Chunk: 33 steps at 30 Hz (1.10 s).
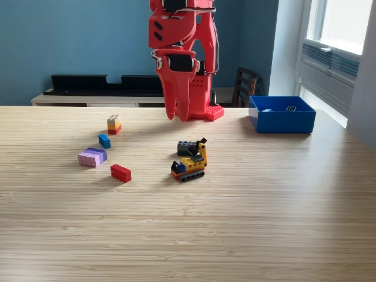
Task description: Grasp a lego block and put it in the bin.
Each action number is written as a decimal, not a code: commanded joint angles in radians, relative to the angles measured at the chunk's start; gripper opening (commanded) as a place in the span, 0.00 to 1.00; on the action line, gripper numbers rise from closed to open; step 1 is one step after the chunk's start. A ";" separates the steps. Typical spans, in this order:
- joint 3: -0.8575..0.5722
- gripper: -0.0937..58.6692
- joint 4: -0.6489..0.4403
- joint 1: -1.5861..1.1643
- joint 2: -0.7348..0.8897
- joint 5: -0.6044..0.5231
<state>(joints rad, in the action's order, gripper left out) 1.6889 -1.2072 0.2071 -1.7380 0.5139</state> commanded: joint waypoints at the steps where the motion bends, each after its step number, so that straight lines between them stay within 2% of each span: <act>1: -0.031 0.62 0.017 -0.020 0.031 -0.003; 11: -0.130 0.61 0.015 -0.023 0.253 -0.003; 22: -0.235 0.58 0.017 -0.037 0.365 -0.023; 33: -0.328 0.52 0.032 -0.104 0.489 -0.094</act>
<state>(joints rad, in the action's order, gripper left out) 1.4343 -1.1904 0.1181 -1.2410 0.4326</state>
